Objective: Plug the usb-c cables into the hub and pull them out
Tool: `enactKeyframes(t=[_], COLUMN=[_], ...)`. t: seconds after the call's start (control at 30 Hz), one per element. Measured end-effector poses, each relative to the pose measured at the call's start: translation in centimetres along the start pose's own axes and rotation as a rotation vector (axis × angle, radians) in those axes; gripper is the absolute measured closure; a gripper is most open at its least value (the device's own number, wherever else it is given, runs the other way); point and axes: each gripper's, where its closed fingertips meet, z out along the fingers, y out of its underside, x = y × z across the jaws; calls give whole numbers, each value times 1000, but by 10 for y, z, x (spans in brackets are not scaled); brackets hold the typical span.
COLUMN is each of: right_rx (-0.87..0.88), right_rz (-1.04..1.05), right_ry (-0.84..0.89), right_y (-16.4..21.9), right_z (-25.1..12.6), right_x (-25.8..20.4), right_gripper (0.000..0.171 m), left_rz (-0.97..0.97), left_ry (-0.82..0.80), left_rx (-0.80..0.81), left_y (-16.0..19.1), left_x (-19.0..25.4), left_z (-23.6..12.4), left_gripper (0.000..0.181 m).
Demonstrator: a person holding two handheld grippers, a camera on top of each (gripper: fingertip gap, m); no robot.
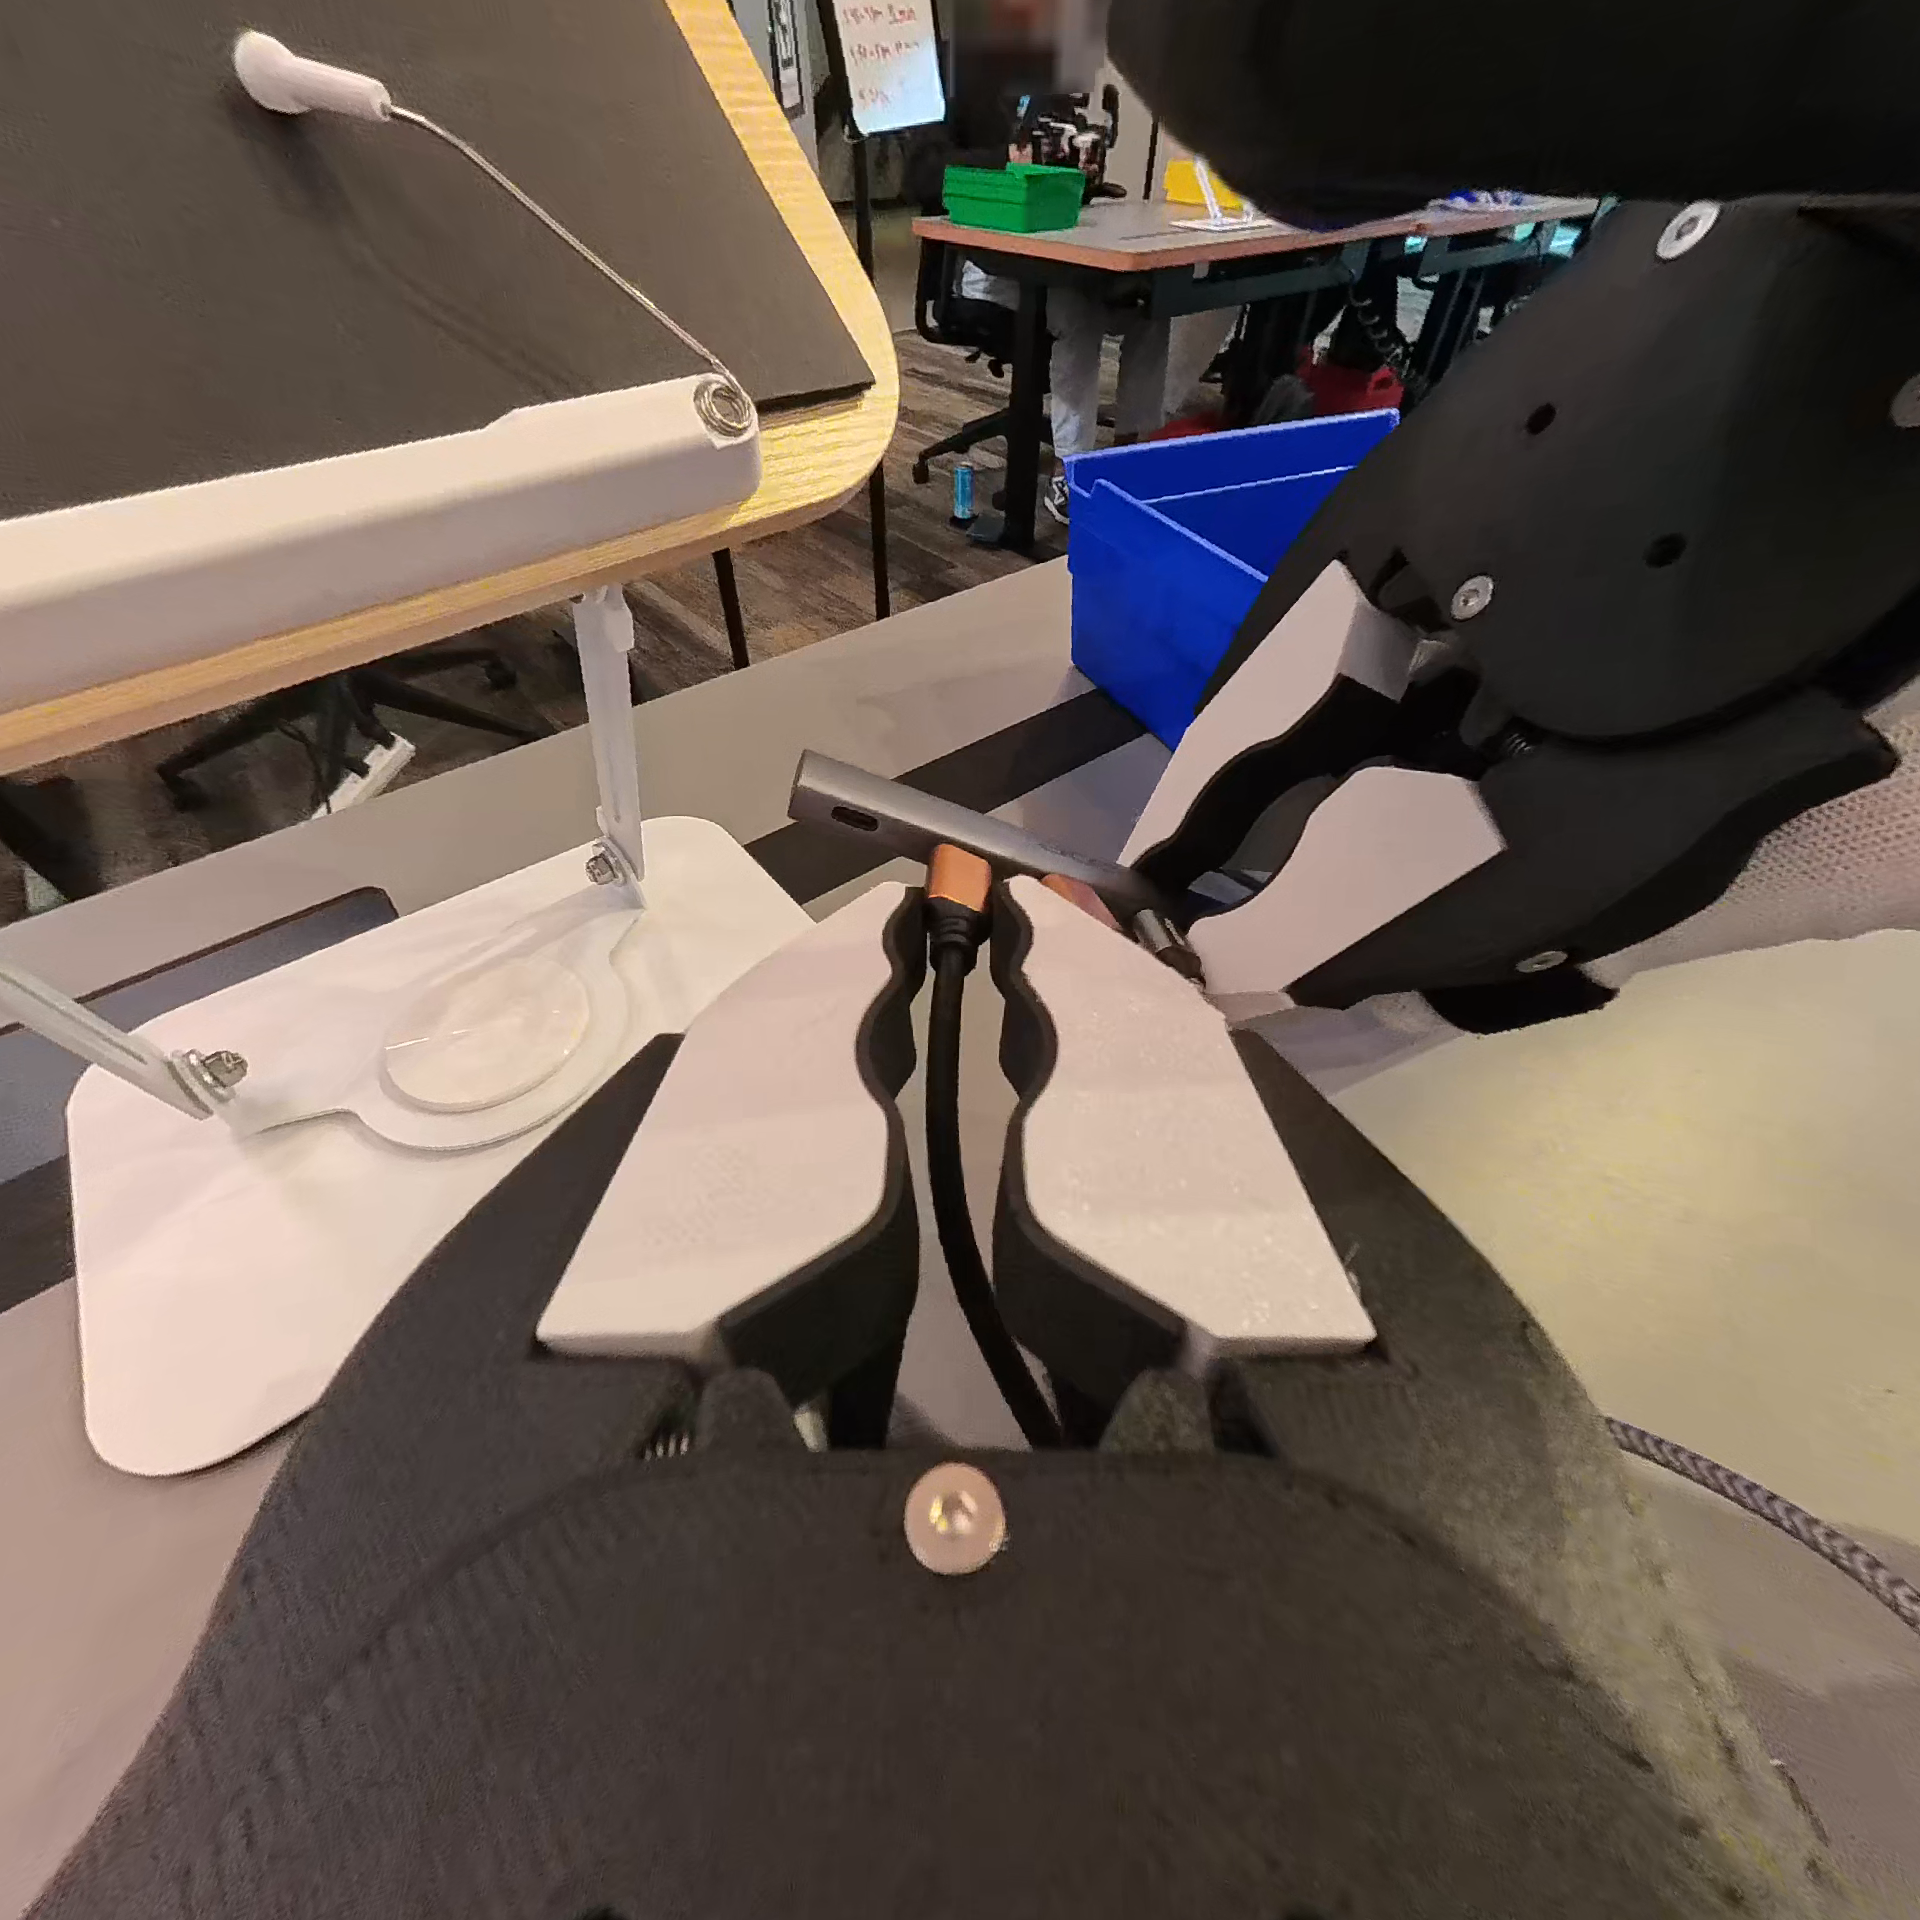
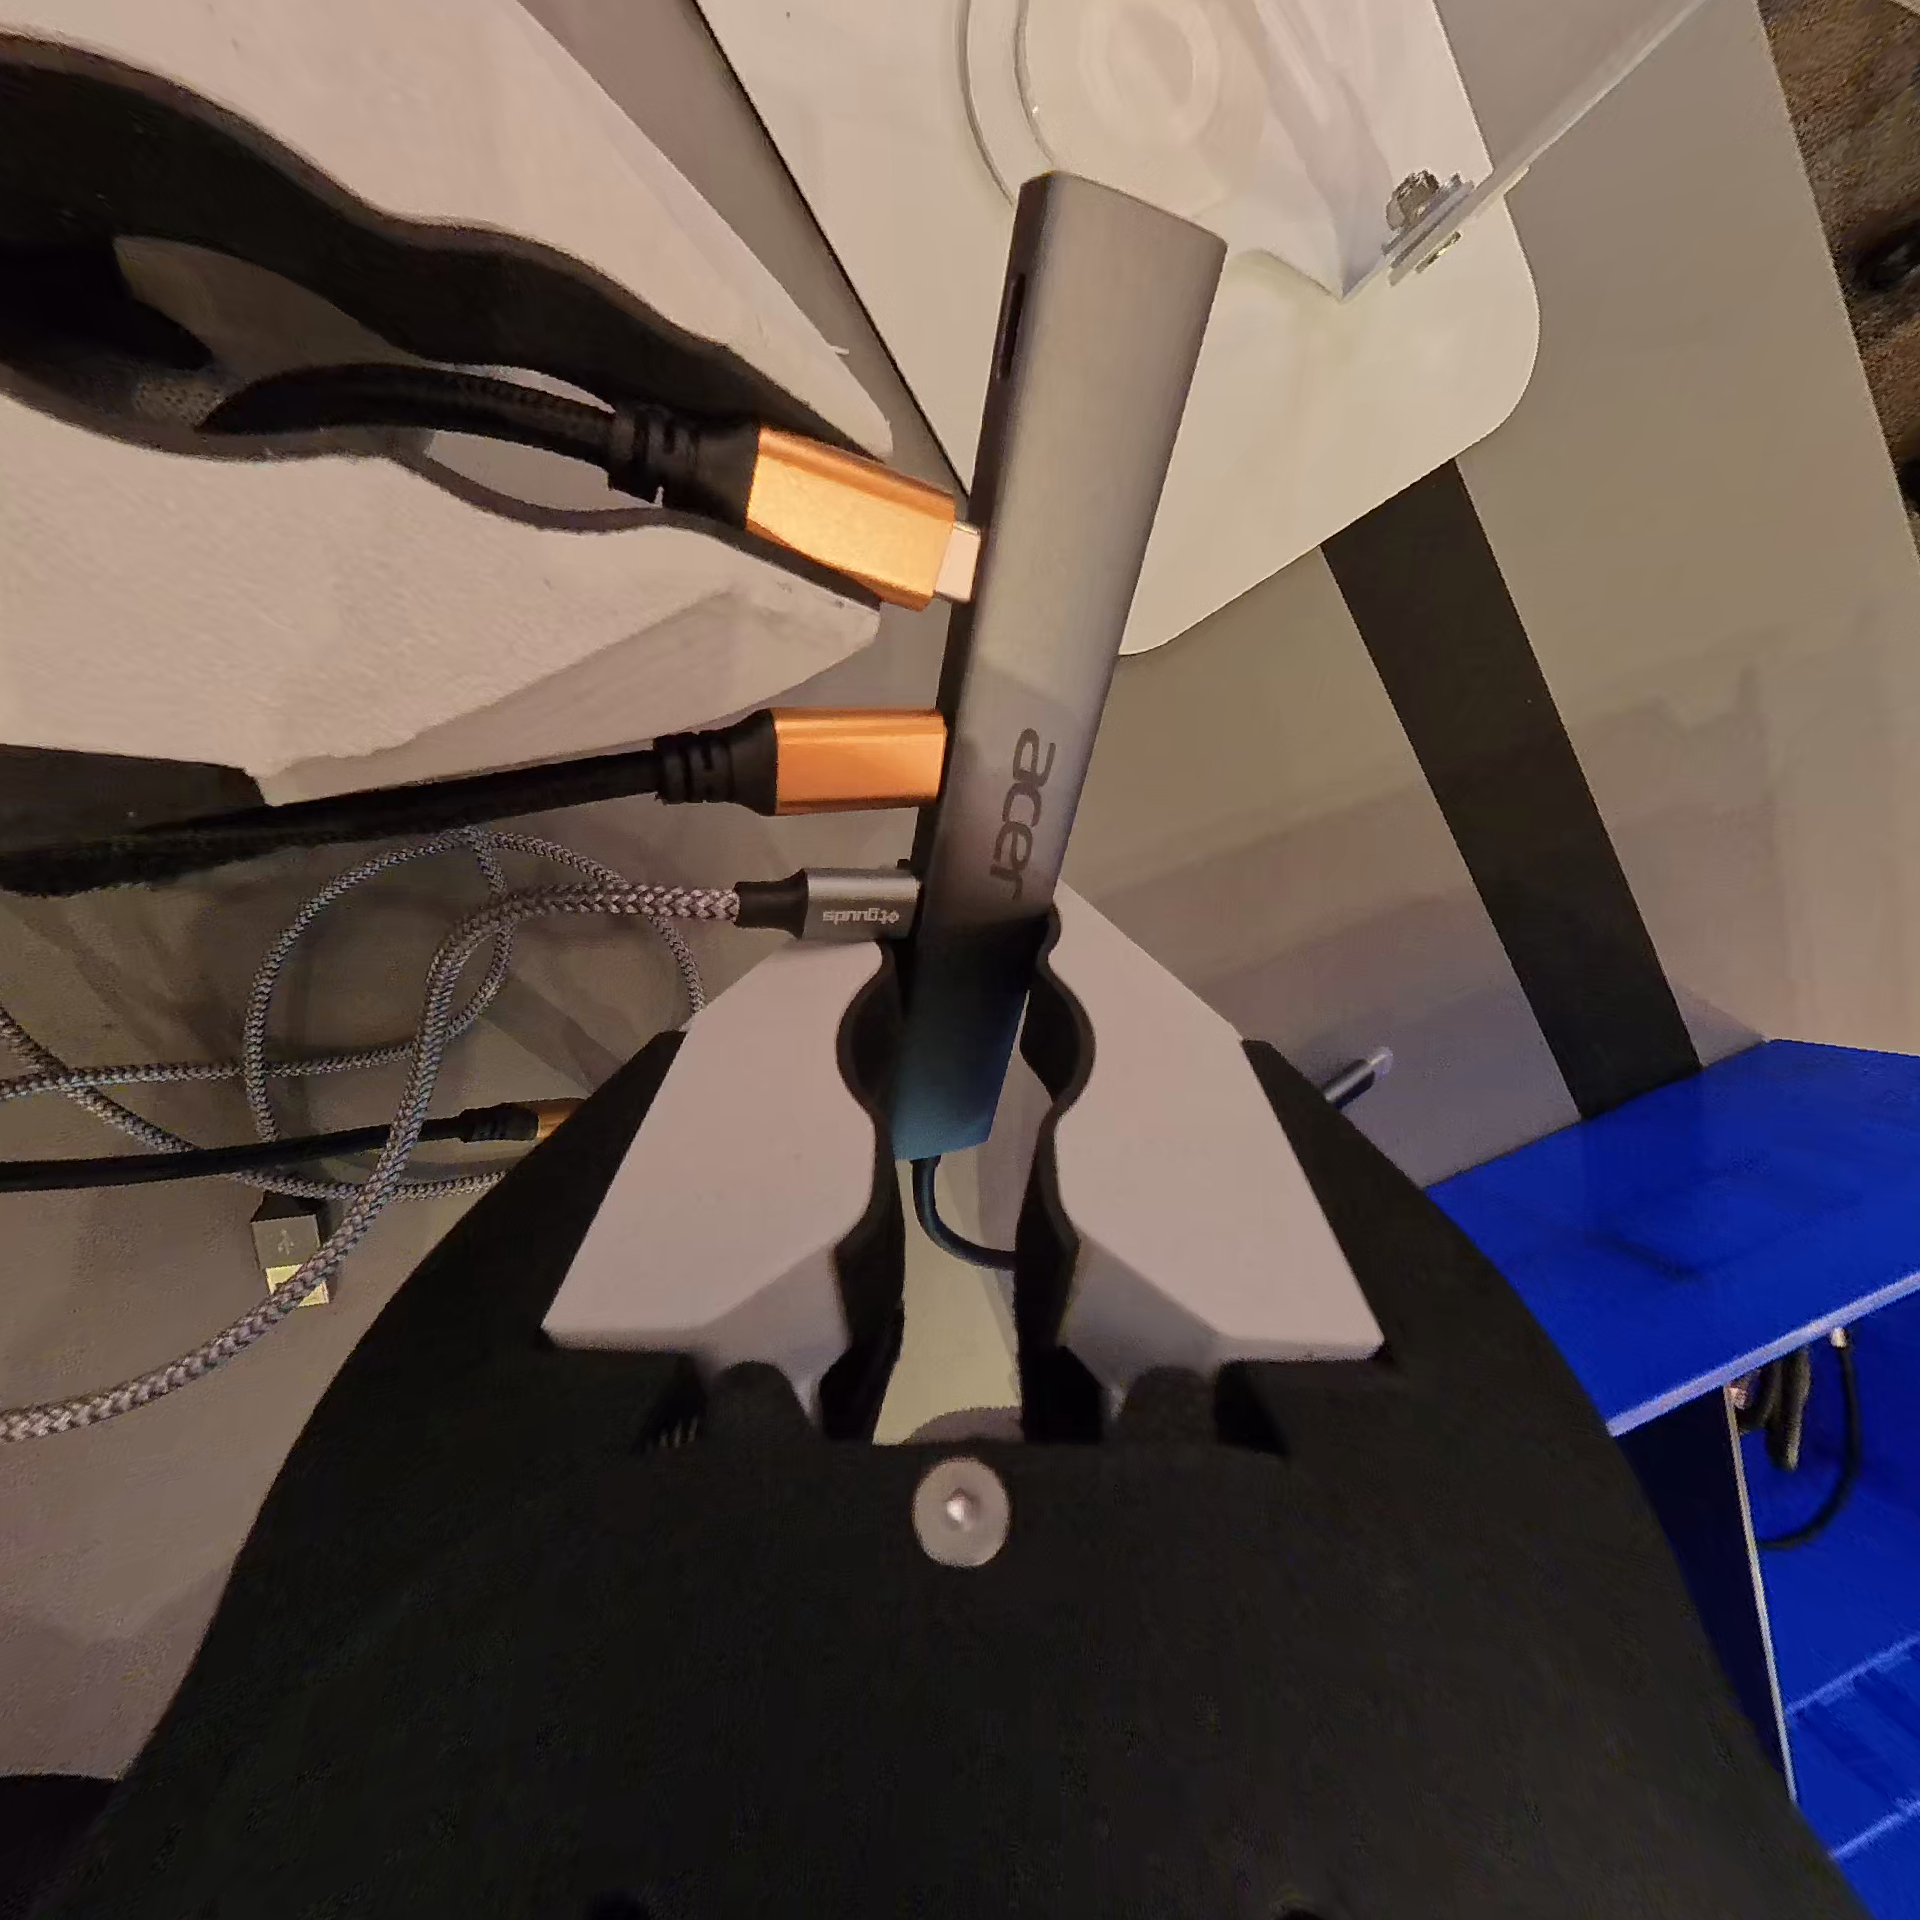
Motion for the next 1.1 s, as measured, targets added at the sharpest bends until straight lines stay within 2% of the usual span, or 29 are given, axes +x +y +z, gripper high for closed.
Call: enactKeyframes(t=[0.47,0.77,1.1], right_rx=[-16,-37,-3], right_rz=[-14,-35,-45], right_ry=[19,42,53], right_y=[1,3,-3], right_z=[-4,-5,-8], right_x=[0,1,3], right_gripper=[155,156,155], left_rz=[-106,-20,-145], left_ry=[59,31,103], left_rx=[70,77,93], left_y=[-3,-3,-4], left_x=[5,5,4], left_z=[-1,-1,-2], left_gripper=[170,170,170])
